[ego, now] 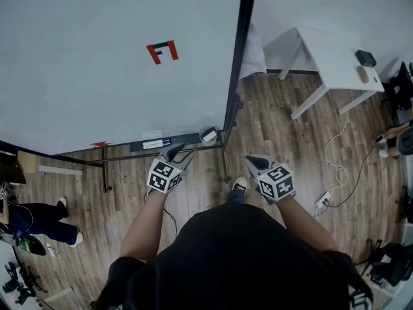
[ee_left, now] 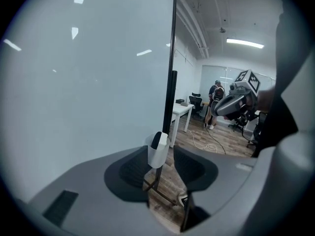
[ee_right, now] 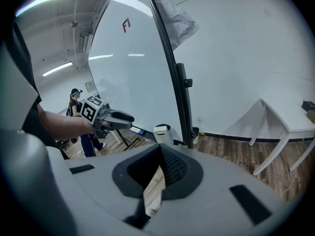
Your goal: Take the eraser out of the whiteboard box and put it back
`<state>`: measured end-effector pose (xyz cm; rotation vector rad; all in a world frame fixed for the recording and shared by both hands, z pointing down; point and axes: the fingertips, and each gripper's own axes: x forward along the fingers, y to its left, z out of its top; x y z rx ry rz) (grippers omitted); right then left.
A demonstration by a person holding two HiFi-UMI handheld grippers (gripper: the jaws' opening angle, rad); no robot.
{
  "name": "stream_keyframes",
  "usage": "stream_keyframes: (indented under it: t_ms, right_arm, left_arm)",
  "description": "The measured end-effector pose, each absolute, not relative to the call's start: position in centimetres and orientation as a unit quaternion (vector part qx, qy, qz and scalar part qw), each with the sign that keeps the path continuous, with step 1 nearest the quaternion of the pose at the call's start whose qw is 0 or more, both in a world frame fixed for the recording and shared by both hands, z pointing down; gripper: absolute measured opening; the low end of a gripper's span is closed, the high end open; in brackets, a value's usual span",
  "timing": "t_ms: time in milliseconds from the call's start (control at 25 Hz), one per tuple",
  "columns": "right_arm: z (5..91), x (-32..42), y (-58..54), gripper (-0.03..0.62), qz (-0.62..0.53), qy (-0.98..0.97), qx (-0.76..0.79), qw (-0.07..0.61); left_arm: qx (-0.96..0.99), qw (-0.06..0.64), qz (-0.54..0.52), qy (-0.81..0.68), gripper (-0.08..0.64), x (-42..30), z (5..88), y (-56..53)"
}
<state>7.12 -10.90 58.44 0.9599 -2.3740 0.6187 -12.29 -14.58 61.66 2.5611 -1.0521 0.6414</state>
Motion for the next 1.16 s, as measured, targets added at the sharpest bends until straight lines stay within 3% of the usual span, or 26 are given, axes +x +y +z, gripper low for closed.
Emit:
stream_keyframes:
  t_ms: [1160]
  right_arm:
    - [56.4, 3.0, -7.9, -0.005, 0.202, -0.880, 0.358, 0.240]
  left_arm:
    - [0.882, 0.161, 0.203, -0.394, 0.121, -18.7, 62.1, -7.2]
